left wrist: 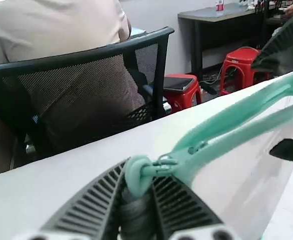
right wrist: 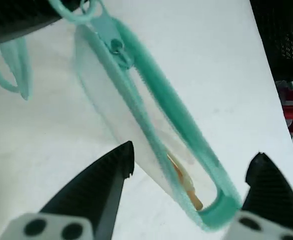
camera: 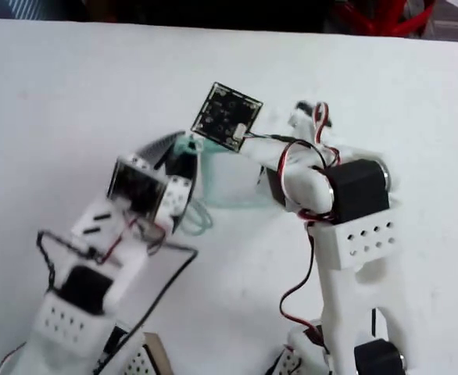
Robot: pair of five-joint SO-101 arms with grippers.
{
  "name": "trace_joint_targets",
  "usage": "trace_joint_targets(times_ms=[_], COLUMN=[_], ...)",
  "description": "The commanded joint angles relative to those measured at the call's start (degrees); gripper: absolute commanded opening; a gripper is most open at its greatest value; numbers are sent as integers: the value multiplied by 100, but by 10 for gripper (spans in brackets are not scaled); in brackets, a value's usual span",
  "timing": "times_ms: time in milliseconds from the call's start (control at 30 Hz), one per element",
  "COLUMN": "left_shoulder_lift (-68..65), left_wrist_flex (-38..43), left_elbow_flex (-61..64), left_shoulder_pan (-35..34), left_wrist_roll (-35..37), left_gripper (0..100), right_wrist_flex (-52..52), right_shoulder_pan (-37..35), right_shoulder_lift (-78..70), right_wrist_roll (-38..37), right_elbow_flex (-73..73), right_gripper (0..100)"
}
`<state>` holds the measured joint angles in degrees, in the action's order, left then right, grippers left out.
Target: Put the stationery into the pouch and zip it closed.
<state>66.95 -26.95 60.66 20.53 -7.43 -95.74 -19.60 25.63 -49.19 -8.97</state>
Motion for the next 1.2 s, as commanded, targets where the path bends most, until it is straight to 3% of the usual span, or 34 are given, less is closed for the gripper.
trace_joint_targets(times_ms=[0,167,300,533,767,1000,1167], left_shoulder_lift=[-945,-1024,-690,-391,-892,-1393,-1385], left_wrist_flex=[141,105,105,18,-633,-677,-905], left_elbow_flex=[-756,-747,-738,-1011,-2136,-2365,-2418], left_shoulder_pan=[-75,-127,-84,-66,532,462,426], left_wrist_roll=[79,79,79,88,88,88,88], left_gripper=[24,24,24,26,24,24,24], right_wrist_flex=[470,1244,1692,2396,3433,4180,5165], right_shoulder_pan=[514,1314,1385,1358,1349,1385,1481], right_shoulder_lift=[-13,-101,-110,215,1007,3055,4593], right_wrist_roll=[53,-9,-475,-448,607,1556,1169], right_elbow_flex=[-193,475,1424,2541,3736,5046,6690], right_gripper=[352,303,286,236,237,225,35])
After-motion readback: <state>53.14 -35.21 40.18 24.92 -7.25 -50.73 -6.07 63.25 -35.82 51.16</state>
